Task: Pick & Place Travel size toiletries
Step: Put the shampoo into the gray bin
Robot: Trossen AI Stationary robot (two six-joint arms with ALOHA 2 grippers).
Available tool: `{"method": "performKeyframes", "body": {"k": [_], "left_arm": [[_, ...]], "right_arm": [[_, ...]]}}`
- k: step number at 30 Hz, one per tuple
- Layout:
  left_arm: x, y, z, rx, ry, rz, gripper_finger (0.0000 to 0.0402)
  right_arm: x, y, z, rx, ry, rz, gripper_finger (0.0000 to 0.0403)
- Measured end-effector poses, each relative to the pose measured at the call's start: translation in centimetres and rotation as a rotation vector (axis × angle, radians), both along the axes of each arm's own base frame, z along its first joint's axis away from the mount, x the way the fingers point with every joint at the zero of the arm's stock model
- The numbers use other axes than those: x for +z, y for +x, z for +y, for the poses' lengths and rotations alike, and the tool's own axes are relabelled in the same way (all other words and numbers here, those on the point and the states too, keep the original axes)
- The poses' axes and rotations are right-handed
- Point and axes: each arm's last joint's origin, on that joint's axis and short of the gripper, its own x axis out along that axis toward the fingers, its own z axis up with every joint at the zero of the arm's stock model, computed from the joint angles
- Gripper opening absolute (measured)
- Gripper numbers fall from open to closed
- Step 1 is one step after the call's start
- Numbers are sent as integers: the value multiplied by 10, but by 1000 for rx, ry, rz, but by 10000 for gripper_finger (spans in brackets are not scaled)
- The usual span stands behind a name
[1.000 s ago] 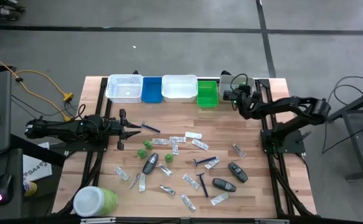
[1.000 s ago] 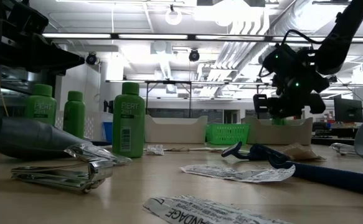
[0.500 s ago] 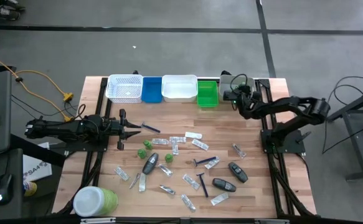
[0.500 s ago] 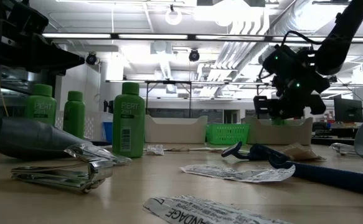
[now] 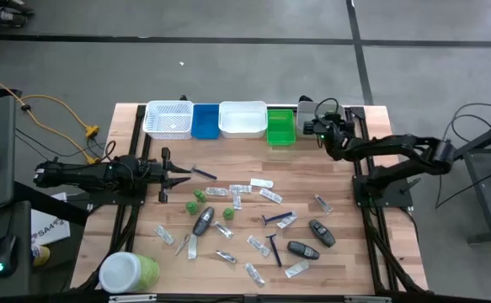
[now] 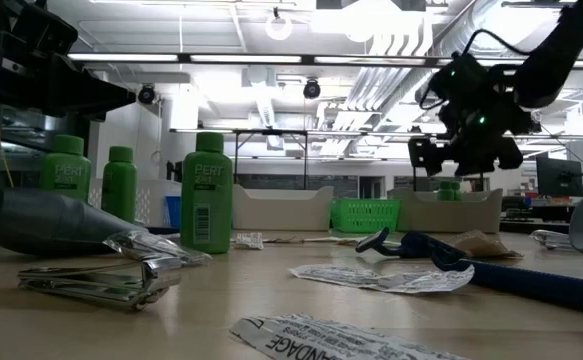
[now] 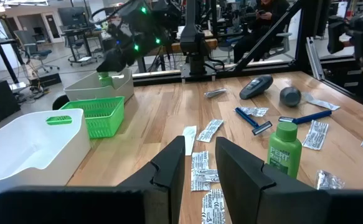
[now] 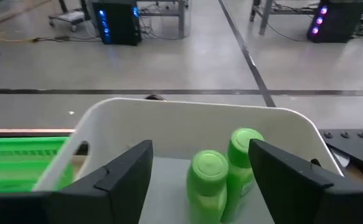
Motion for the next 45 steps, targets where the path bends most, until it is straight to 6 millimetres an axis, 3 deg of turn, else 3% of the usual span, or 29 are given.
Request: {"method": "performKeyframes", "body": {"k": [9, 17, 22, 27, 35, 45], "left_arm": [[0, 0, 0, 0, 0, 0, 90], [0, 0, 0, 0, 0, 0, 90], [0, 0, 0, 0, 0, 0, 90], [1, 0, 0, 1, 0, -7, 90], [3, 0, 0, 4, -16, -35, 90], [3, 1, 2, 66, -228, -51, 91]], "right_arm": [[38, -8, 29, 138, -57, -22, 262], [60, -6, 60, 534, -52, -55, 259], [61, -1, 76, 734, -29, -54, 256], [56, 2, 88, 829, 5, -4, 256], [54, 5, 99, 909, -6, 53, 256], [54, 5, 101, 968, -29, 103, 256]]}}
